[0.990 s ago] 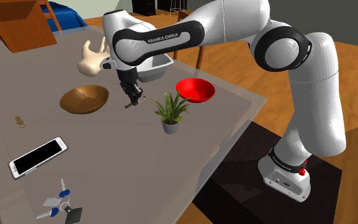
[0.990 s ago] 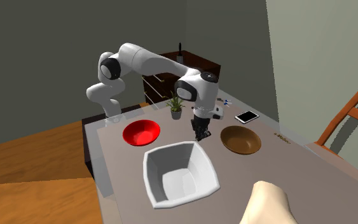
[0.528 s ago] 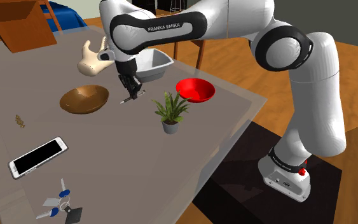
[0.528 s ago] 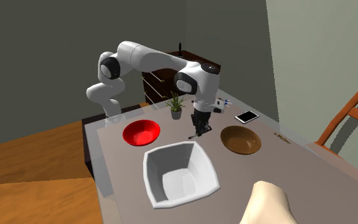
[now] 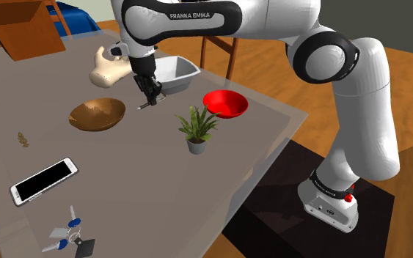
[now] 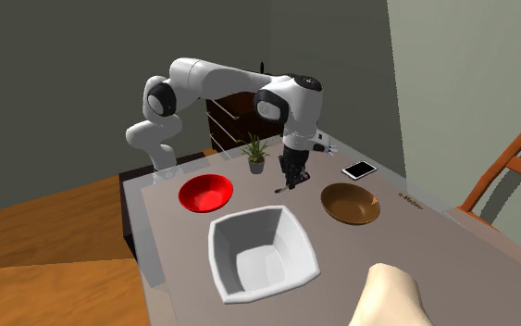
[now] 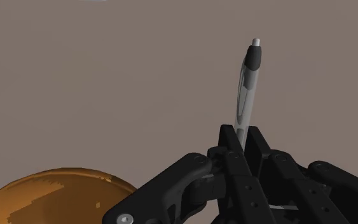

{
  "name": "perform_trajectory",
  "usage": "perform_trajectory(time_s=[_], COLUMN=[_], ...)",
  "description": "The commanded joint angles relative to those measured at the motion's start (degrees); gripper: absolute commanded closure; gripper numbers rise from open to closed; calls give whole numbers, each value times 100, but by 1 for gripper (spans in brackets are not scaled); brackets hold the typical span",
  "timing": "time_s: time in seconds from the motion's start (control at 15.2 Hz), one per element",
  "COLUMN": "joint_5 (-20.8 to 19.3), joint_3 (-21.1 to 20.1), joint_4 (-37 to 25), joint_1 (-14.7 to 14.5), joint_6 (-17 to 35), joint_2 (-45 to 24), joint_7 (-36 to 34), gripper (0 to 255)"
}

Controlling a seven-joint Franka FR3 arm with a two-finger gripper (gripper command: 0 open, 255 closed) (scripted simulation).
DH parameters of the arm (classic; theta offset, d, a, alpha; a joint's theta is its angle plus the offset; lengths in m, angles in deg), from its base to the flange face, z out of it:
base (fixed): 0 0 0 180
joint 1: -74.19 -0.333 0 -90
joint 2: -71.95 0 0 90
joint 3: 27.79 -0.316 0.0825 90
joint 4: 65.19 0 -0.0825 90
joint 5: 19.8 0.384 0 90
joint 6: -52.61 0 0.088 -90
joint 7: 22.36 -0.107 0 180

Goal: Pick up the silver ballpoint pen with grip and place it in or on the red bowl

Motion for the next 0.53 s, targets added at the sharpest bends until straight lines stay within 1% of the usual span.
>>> perform_trajectory(time_s=[0.0, 0.46], joint_5=[-8, -44], joint_3=[2, 10], joint_4=[-257, -1186], joint_1=[-19, -105], joint_6=[-200, -875], joint_2=[-59, -311], joint_7=[3, 0], gripper=[255, 255])
